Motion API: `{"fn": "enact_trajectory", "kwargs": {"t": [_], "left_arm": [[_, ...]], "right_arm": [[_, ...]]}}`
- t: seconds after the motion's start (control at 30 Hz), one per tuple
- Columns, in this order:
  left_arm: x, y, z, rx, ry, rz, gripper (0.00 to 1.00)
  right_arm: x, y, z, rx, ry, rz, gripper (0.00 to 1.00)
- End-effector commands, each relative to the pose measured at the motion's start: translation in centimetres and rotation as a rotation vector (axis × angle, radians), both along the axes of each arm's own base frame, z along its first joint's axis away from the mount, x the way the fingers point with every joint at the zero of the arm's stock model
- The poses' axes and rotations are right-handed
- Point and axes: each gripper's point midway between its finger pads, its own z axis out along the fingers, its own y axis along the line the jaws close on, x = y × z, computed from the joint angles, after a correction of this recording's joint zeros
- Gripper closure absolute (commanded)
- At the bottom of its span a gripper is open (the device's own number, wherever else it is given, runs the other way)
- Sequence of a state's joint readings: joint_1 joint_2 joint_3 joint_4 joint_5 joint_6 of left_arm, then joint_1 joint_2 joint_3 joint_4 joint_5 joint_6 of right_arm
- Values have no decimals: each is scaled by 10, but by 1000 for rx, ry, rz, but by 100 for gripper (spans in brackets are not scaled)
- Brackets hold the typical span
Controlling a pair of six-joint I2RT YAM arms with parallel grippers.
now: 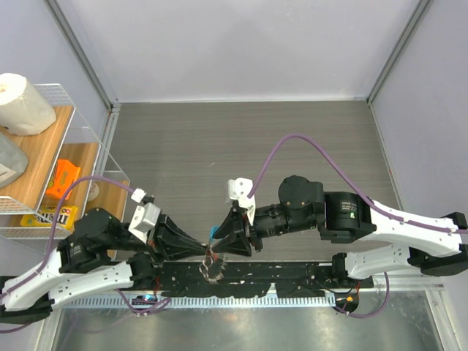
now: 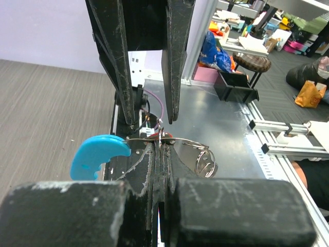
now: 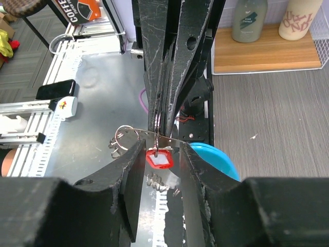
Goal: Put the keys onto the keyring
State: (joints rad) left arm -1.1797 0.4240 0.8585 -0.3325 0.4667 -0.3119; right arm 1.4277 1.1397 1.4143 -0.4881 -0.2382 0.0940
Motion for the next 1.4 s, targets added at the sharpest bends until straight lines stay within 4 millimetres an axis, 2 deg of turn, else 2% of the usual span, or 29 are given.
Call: {"fn": "enact_trajectory", "kwargs": {"t": [0.0,0.37,0.6,0.83,1.07,1.37], "left_arm": [[1,4,37,-164,-42,19,100],[8,4,45,-230,-44,56,100],[9,4,44,-231,-41,61,100],[11,2,42,-226,-34,68,100],[14,-2,41,-222,-33,78,100],[23,-6,34,-190,-29,120,100]], "right_arm": [[-1,6,24,87,-1,4,62],[-4,16,23,87,8,26,69],[-5,16,28,104,6,29,75],[-5,19,25,98,8,37,80],[-8,20,24,97,7,49,94],[-6,18,18,88,-10,40,94]]}}
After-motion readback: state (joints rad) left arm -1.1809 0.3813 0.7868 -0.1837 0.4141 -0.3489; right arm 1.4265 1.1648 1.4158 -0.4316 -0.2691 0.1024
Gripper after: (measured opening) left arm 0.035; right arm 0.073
